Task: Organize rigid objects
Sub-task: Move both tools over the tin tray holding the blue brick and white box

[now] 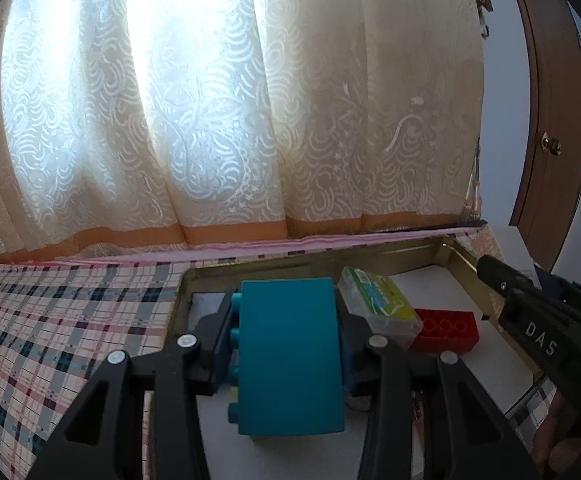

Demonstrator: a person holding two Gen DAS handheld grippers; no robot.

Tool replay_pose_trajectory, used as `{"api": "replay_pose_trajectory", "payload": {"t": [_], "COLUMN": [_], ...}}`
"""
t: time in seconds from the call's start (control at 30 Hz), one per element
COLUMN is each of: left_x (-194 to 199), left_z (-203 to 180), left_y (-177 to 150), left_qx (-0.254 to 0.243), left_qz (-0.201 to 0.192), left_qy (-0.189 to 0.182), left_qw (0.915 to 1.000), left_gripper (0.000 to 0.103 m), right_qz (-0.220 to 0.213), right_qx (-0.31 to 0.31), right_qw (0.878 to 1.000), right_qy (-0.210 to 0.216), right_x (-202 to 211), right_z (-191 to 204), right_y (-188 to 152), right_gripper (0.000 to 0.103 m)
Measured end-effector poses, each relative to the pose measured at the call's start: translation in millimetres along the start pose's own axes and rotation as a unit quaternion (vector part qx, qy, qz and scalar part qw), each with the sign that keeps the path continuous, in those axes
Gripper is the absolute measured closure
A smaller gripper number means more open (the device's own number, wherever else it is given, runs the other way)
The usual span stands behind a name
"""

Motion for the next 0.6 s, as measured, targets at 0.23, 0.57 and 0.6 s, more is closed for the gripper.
{"api": "replay_pose_trajectory", "payload": {"t": [0.23,0.57,0.6], "left_x": [-13.7,-33.0,-34.3], "left_z": [-6.9,-8.3,-8.4], "left_y": [-3.7,-11.1,-11.9], "left_qx": [0.006,0.014,0.012], "left_qz": [0.022,0.074,0.079], "left_qy": [-0.004,0.013,0.017], "left_qw": [0.9997,0.9971,0.9966], "left_gripper": [0.062,0.062,0.062], "right_qz": [0.012,0.036,0.043], "right_qx": [0.021,0.050,0.052], "right_qw": [0.999,0.998,0.997], "right_qy": [-0.025,-0.031,-0.027], "right_x": [-17.0,-30.8,-32.1], "right_z": [0.5,11.1,12.8], "right_y": [-4.0,-9.5,-10.4], "right_gripper": [0.060,0.060,0.060]}}
Point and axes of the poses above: each gripper's, at about its wrist camera, not at the fingertips, and x roughly against the way its jaws point, z to its left, y to its top, the point moved 7 cm from there along -x, roughly the way its jaws point, and after that the axes turned 4 degrees about -x, right-handed, at the moved point
